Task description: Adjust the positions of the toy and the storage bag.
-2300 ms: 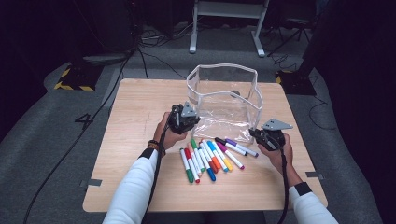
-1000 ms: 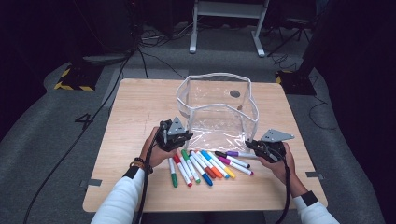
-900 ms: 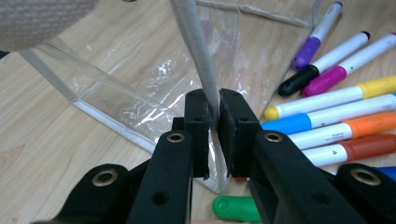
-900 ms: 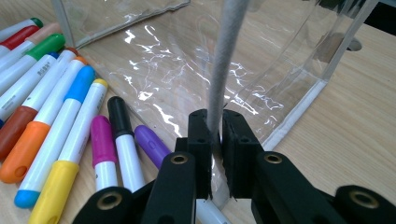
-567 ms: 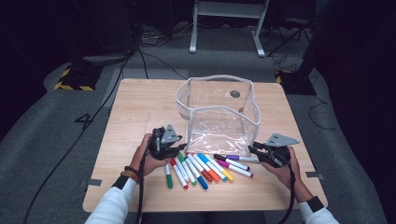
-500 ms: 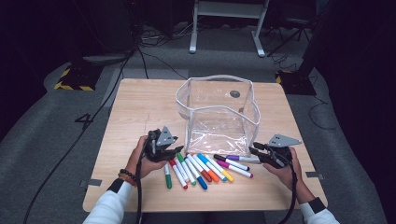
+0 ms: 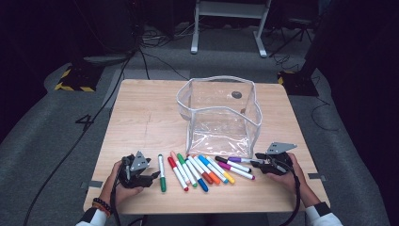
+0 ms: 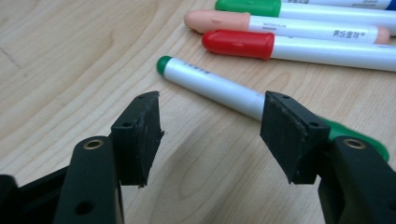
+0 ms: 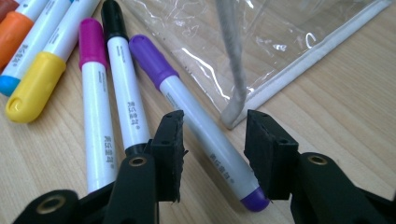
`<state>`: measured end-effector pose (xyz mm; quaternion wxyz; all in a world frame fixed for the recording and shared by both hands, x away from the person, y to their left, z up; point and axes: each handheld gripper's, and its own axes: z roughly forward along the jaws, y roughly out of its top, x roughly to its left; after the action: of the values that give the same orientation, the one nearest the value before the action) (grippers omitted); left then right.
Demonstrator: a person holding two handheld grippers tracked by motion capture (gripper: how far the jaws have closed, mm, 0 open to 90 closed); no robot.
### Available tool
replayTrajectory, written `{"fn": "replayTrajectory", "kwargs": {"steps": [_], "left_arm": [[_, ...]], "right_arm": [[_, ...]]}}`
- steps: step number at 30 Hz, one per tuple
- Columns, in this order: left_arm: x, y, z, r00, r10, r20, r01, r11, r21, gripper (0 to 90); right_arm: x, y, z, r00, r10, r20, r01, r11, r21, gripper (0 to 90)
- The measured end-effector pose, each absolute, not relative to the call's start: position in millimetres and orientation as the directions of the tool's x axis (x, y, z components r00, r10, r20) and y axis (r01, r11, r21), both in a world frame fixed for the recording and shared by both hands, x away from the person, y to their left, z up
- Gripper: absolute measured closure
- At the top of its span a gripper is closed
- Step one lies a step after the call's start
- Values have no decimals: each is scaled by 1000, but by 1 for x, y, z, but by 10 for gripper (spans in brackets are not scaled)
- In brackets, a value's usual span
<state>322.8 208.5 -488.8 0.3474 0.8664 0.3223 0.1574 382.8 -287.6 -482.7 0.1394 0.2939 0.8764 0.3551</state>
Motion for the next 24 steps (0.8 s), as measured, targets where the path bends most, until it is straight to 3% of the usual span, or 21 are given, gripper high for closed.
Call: {"fn": "replayTrajectory", "kwargs": {"steps": [3, 12, 24], "left_arm": [[326, 205, -491, 748, 663, 44, 456, -560, 692, 393], [330, 192, -500, 766, 643, -8, 468, -549, 693, 400], [327, 178, -504, 745, 666, -13, 480, -523, 704, 269]], "right_arm": [[383, -288, -485, -793, 609, -30, 424, 586, 690, 589], [369, -299, -489, -825, 564, -39, 397, 627, 670, 727], [342, -325, -485, -838, 544, -38, 399, 659, 637, 760]]}}
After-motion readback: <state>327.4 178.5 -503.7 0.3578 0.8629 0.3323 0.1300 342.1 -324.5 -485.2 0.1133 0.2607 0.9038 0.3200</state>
